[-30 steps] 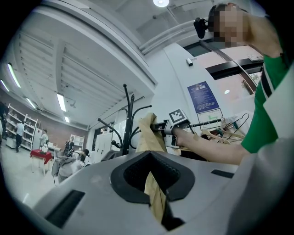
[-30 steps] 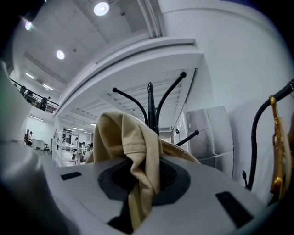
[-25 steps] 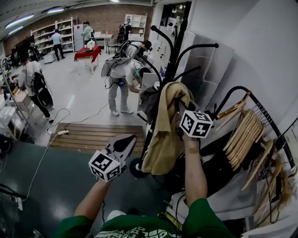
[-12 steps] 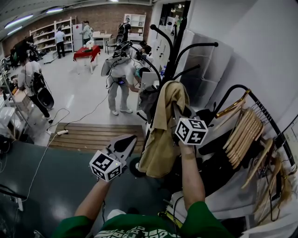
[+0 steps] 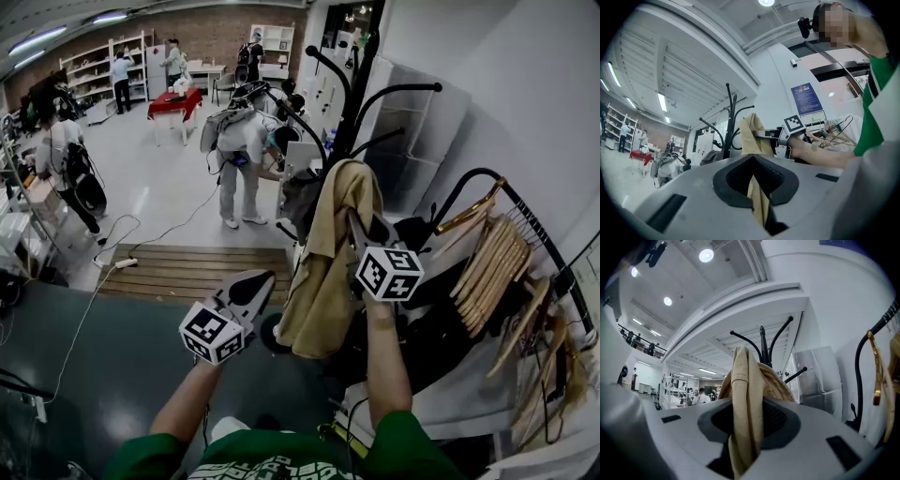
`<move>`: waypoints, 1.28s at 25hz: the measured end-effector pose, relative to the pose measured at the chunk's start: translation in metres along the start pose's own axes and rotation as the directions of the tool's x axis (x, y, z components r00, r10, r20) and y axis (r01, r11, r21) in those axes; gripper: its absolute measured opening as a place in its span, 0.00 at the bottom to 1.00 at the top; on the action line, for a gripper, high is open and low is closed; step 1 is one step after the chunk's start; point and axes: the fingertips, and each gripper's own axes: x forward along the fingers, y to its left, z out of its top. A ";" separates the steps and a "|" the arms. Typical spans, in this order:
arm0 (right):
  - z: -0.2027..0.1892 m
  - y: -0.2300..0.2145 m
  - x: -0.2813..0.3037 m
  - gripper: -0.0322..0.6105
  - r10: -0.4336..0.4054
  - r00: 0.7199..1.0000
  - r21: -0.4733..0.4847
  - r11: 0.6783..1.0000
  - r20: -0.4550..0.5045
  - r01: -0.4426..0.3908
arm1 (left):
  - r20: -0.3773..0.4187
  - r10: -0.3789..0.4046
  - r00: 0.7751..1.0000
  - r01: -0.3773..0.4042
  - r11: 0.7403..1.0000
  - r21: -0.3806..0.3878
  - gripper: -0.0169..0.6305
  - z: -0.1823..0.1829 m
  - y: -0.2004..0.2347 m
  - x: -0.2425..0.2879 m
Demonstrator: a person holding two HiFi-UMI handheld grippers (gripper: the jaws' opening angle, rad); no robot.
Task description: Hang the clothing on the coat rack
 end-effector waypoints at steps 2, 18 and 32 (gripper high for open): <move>0.000 0.001 -0.006 0.22 0.003 1.000 0.010 1.000 0.006 -0.004 | 0.000 0.003 1.000 -0.003 1.000 -0.003 0.03 -0.002 0.002 -0.002; -0.024 0.034 -0.067 0.22 -0.125 0.992 0.044 0.991 -0.026 0.126 | -0.002 -0.072 0.997 0.071 0.997 -0.042 0.03 0.004 0.034 -0.030; -0.066 0.090 -0.104 0.09 -0.236 0.966 0.026 0.971 -0.103 0.240 | -0.026 -0.187 0.982 0.185 0.980 -0.078 0.03 -0.001 0.056 -0.052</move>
